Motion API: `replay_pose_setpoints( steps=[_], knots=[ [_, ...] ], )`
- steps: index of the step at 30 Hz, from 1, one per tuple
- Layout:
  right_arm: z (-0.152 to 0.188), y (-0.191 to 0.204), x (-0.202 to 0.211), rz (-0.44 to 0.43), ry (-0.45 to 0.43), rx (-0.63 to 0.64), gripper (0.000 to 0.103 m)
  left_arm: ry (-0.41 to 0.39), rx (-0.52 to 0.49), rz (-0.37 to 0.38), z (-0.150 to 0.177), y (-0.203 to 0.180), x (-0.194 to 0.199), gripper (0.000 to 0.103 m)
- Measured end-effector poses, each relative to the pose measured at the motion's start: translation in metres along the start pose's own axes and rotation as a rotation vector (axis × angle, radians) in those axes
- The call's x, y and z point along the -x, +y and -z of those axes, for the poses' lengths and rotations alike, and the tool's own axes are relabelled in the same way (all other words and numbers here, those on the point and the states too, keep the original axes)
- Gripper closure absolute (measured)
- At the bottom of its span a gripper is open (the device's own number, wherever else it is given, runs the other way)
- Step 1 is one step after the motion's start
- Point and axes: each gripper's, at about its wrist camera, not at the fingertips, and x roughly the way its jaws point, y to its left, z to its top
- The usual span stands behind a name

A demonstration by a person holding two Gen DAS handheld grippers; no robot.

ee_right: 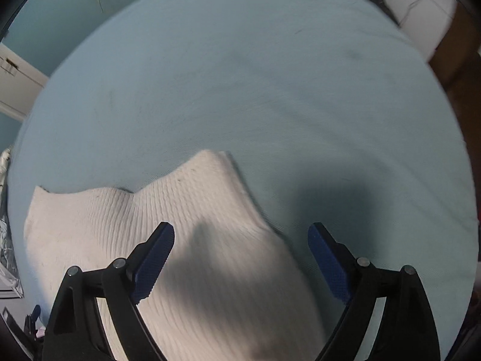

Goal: Fold small clothes

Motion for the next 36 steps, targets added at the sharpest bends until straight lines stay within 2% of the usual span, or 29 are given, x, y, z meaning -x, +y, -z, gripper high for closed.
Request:
replay_pose_setpoints(
  steps=[1, 2, 3, 4, 5, 7, 9, 11, 13, 15, 16, 17, 18, 20, 21, 22, 23, 24, 27, 29, 31, 33, 34, 36],
  knots=[
    [0.000, 0.005, -0.008, 0.023, 0.019, 0.009, 0.024, 0.004, 0.008, 0.008, -0.002, 0.002, -0.004, 0.004],
    [0.002, 0.009, -0.017, 0.053, 0.051, 0.020, 0.037, 0.006, 0.011, 0.013, -0.006, 0.005, -0.010, 0.004],
    [0.005, 0.011, -0.019, 0.083, 0.043, 0.029, 0.055, 0.006, 0.012, 0.015, -0.006, 0.003, -0.014, 0.003],
    [0.007, 0.014, -0.013, 0.088, 0.005, 0.043, 0.083, 0.007, 0.014, 0.017, -0.006, 0.002, -0.016, 0.003],
    [0.007, 0.016, -0.007, 0.072, -0.014, 0.044, 0.096, 0.006, 0.015, 0.020, -0.006, 0.002, -0.018, 0.003],
    [0.008, 0.012, 0.020, 0.089, -0.123, 0.004, 0.096, 0.001, 0.019, 0.029, -0.004, 0.003, -0.017, 0.003],
    [0.013, 0.003, 0.052, 0.062, -0.263, -0.034, 0.096, -0.004, 0.027, 0.037, -0.004, 0.004, -0.019, 0.003],
    [0.018, -0.003, 0.063, 0.058, -0.325, -0.063, 0.096, -0.001, 0.031, 0.038, -0.004, 0.005, -0.021, 0.003],
    [0.016, 0.001, 0.040, 0.109, -0.236, -0.042, 0.094, -0.002, 0.034, 0.037, -0.003, 0.005, -0.020, 0.002],
    [0.013, -0.004, 0.003, 0.116, -0.068, -0.065, 0.089, -0.003, 0.032, 0.037, -0.003, 0.006, -0.018, 0.002],
    [0.017, -0.014, -0.004, 0.091, -0.027, -0.112, 0.080, -0.006, 0.032, 0.042, -0.003, 0.007, -0.016, 0.002],
    [0.018, -0.022, 0.002, 0.055, -0.063, -0.164, 0.077, -0.011, 0.032, 0.048, -0.003, 0.007, -0.015, 0.002],
    [0.023, -0.035, 0.015, 0.024, -0.121, -0.237, 0.068, -0.020, 0.034, 0.054, -0.004, 0.009, -0.012, 0.002],
    [0.033, -0.057, 0.044, 0.063, -0.214, -0.361, 0.049, -0.053, 0.041, 0.068, -0.004, 0.014, -0.001, 0.002],
    [0.041, -0.068, 0.059, 0.074, -0.235, -0.428, 0.029, -0.066, 0.044, 0.060, -0.004, 0.017, 0.004, 0.002],
    [0.050, -0.074, 0.072, 0.047, -0.244, -0.464, 0.023, -0.083, 0.050, 0.043, -0.004, 0.023, 0.011, 0.002],
    [0.063, -0.077, 0.087, -0.021, -0.243, -0.471, 0.023, -0.106, 0.067, 0.026, -0.004, 0.034, 0.020, 0.002],
    [0.072, -0.071, 0.093, -0.057, -0.234, -0.455, 0.023, -0.113, 0.085, 0.024, -0.003, 0.041, 0.025, 0.002],
    [0.117, -0.039, 0.121, -0.112, -0.196, -0.262, 0.023, -0.096, 0.165, 0.015, 0.000, 0.071, 0.039, 0.002],
    [0.154, -0.013, 0.132, -0.129, -0.187, -0.149, 0.023, -0.068, 0.160, -0.001, 0.004, 0.077, 0.046, 0.002],
    [0.190, 0.021, 0.126, -0.156, -0.150, -0.025, 0.022, -0.076, 0.130, 0.004, 0.009, 0.071, 0.052, 0.002],
    [0.223, 0.039, 0.112, -0.115, -0.119, 0.071, 0.022, -0.059, 0.097, 0.052, 0.014, 0.058, 0.052, 0.002],
    [0.234, 0.044, 0.101, -0.079, -0.098, 0.099, 0.022, -0.043, 0.074, 0.100, 0.018, 0.049, 0.050, 0.002],
    [0.253, 0.055, 0.078, 0.037, -0.063, 0.130, 0.023, -0.022, 0.031, 0.201, 0.021, 0.033, 0.034, 0.002]
  ],
)
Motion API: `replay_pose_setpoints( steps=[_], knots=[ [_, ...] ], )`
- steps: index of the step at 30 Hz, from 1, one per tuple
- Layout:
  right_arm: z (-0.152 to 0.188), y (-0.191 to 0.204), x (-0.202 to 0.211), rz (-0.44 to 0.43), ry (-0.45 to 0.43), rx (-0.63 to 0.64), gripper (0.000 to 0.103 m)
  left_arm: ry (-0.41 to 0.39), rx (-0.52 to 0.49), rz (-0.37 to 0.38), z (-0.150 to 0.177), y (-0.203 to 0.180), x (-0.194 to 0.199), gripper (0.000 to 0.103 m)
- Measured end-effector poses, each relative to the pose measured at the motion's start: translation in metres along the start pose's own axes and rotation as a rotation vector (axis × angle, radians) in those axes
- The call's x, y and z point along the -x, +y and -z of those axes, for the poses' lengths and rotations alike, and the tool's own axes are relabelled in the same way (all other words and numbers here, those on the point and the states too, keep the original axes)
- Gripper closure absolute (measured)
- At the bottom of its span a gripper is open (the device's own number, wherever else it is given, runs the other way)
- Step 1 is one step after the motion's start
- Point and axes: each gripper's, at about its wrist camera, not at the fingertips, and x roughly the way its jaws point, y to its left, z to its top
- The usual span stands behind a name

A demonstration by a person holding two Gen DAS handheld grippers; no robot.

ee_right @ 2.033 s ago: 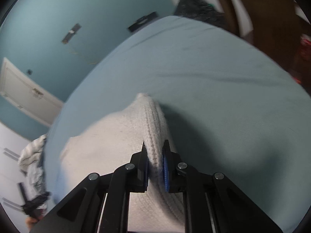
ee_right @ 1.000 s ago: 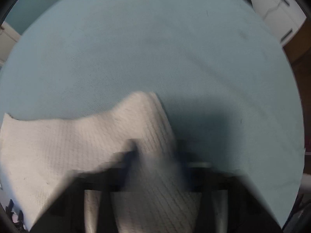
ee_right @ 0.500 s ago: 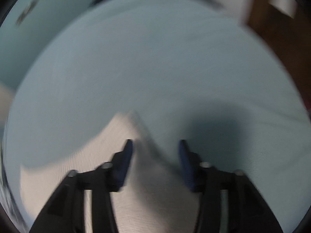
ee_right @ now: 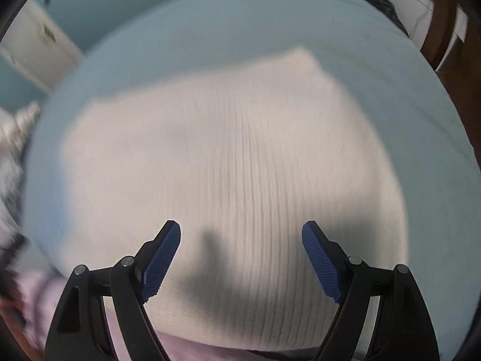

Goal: Fold small clothes

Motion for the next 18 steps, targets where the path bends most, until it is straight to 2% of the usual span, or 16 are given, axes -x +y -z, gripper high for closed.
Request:
replay_pose_setpoints(
  steps=[1, 2, 3, 4, 6, 8, 9, 10, 12, 14, 18],
  knots=[
    [0.012, -0.006, -0.002, 0.063, 0.015, -0.020, 0.023, 0.030, -0.005, -0.010, 0.005, -0.003, -0.015, 0.002],
    [0.026, -0.017, 0.010, 0.088, 0.003, -0.087, 0.023, 0.050, -0.008, -0.050, 0.009, -0.004, -0.026, 0.002],
    [0.041, -0.025, 0.025, 0.087, -0.024, -0.147, 0.023, 0.074, -0.009, -0.123, 0.016, -0.004, -0.044, 0.000],
    [0.062, -0.035, 0.046, 0.072, -0.060, -0.206, 0.023, 0.079, 0.012, -0.113, 0.021, -0.001, -0.052, 0.000],
    [0.098, -0.044, 0.078, 0.030, -0.122, -0.233, 0.022, 0.069, 0.133, -0.012, 0.029, 0.017, -0.062, 0.000],
    [0.130, -0.050, 0.100, 0.028, -0.163, -0.218, 0.022, 0.084, 0.258, 0.089, 0.032, 0.038, -0.065, 0.000],
    [0.141, -0.051, 0.109, 0.059, -0.176, -0.215, 0.022, 0.080, 0.271, 0.094, 0.033, 0.040, -0.062, 0.000],
    [0.153, -0.056, 0.116, 0.072, -0.195, -0.223, 0.022, 0.077, 0.279, 0.068, 0.033, 0.041, -0.056, 0.000],
    [0.161, -0.064, 0.119, 0.032, -0.238, -0.263, 0.022, 0.060, 0.270, 0.012, 0.035, 0.038, -0.041, 0.000],
    [0.148, -0.064, 0.123, -0.034, -0.266, -0.301, 0.022, 0.030, 0.242, -0.057, 0.036, 0.031, -0.023, 0.000],
    [0.125, -0.053, 0.103, -0.110, -0.280, -0.315, 0.022, 0.011, 0.207, -0.098, 0.034, 0.023, 0.002, 0.000]
  ],
)
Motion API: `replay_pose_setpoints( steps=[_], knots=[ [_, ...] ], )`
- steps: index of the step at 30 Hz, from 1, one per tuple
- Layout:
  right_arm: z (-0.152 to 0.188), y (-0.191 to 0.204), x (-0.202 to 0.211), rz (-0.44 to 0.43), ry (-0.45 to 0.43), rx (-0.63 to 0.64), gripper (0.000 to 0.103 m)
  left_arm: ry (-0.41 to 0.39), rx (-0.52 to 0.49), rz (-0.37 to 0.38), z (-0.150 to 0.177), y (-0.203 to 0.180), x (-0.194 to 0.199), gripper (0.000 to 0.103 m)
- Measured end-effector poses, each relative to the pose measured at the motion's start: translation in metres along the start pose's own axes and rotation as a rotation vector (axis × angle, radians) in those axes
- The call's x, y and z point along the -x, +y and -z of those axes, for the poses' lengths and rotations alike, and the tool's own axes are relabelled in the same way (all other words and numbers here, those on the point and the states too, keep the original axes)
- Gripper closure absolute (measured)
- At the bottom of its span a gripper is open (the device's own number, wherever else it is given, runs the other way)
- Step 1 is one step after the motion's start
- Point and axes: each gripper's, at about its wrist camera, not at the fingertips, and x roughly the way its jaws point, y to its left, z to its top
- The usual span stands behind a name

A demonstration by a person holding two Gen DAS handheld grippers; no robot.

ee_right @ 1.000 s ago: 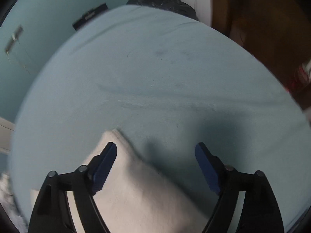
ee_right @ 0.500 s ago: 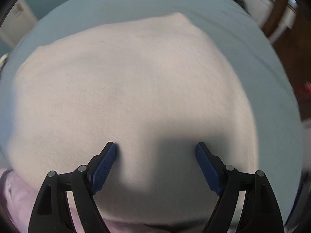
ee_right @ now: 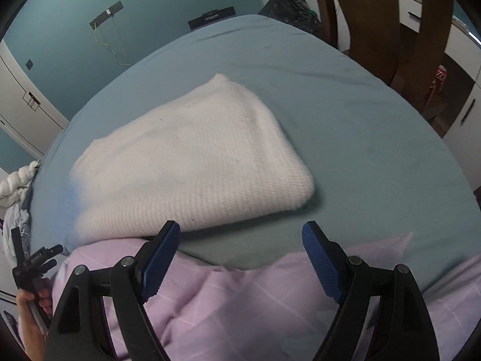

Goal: Fold small clothes

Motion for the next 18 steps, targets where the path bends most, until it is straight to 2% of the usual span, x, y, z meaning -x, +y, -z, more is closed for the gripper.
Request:
replay_pose_setpoints(
  steps=[1, 3, 5, 9, 14, 16, 18],
  knots=[
    [0.001, 0.000, 0.007, -0.023, 0.000, -0.017, 0.022, 0.004, -0.006, -0.003, 0.001, -0.002, 0.004, 0.000],
    [-0.009, 0.000, -0.013, -0.096, -0.004, -0.066, 0.022, 0.023, -0.001, -0.016, 0.001, -0.003, 0.007, 0.000],
    [-0.009, -0.003, -0.029, -0.146, -0.006, -0.118, 0.022, 0.051, 0.059, 0.021, -0.003, 0.002, 0.007, 0.000],
    [0.003, -0.008, -0.055, -0.085, 0.024, -0.131, 0.022, 0.135, 0.194, 0.153, 0.004, 0.015, -0.001, 0.000],
    [0.006, -0.007, -0.064, -0.083, 0.043, -0.134, 0.022, 0.236, 0.390, 0.290, -0.005, 0.026, -0.025, 0.002],
    [0.005, -0.005, -0.070, -0.083, 0.047, -0.132, 0.022, 0.271, 0.428, 0.355, -0.010, 0.026, -0.036, 0.004],
    [0.005, -0.002, -0.078, -0.082, 0.061, -0.130, 0.022, 0.286, 0.458, 0.373, -0.007, 0.023, -0.041, 0.004]
  ],
)
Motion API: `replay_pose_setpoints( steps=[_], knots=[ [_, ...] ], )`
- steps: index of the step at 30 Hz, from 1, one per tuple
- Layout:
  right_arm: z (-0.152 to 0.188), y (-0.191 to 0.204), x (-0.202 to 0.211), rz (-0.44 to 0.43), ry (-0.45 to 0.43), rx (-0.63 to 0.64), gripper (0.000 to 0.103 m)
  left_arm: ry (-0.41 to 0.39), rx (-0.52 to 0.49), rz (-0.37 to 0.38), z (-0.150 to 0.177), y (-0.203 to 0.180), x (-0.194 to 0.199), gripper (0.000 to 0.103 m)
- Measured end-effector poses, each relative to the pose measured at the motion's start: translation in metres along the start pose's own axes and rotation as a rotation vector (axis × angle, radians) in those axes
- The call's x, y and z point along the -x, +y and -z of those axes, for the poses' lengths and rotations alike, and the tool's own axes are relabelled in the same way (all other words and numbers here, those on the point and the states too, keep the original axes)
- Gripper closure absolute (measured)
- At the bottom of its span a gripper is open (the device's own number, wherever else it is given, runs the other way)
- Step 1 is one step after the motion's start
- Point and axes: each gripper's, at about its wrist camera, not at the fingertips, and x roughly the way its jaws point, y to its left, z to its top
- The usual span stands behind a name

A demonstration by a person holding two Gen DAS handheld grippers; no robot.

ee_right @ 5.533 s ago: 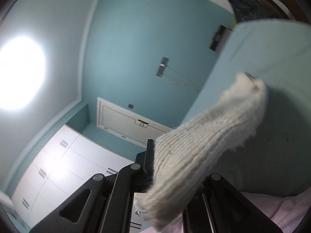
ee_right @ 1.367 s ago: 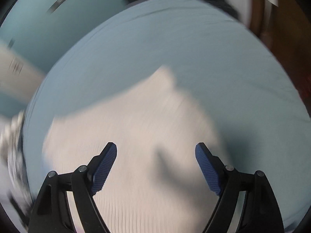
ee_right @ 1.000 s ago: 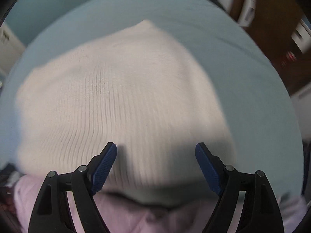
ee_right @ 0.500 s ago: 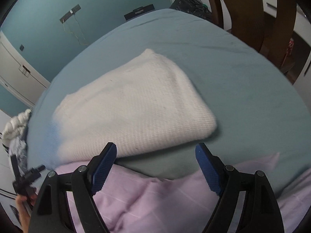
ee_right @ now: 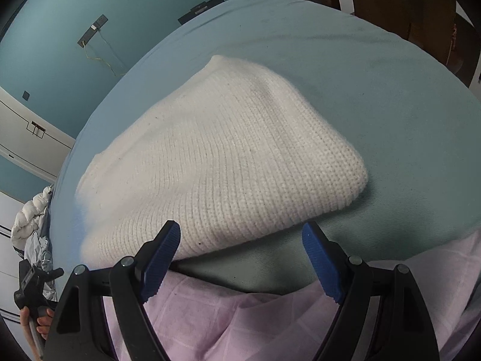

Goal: Fold small clothes

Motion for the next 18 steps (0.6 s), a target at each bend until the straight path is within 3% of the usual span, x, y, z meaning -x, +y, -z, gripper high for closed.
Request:
replay_pose_setpoints(
  steps=[4, 7, 9, 14, 18],
  knots=[
    [0.005, 0.006, -0.008, 0.009, 0.029, 0.011, 0.022, -0.022, 0.044, -0.019, -0.008, -0.005, -0.010, 0.006],
    [0.004, 0.005, -0.011, 0.014, 0.027, 0.005, 0.022, 0.003, 0.119, 0.022, -0.018, -0.006, -0.026, 0.016],
    [0.003, 0.002, -0.007, 0.007, 0.014, -0.013, 0.022, 0.026, 0.163, 0.038, -0.017, -0.004, -0.035, 0.017],
    [-0.001, -0.021, 0.008, -0.083, -0.032, -0.142, 0.022, 0.047, 0.267, 0.075, -0.013, 0.004, -0.052, 0.043],
    [-0.001, -0.028, -0.005, -0.059, 0.033, -0.177, 0.022, 0.015, 0.270, 0.089, -0.008, 0.005, -0.043, 0.058]
  ],
)
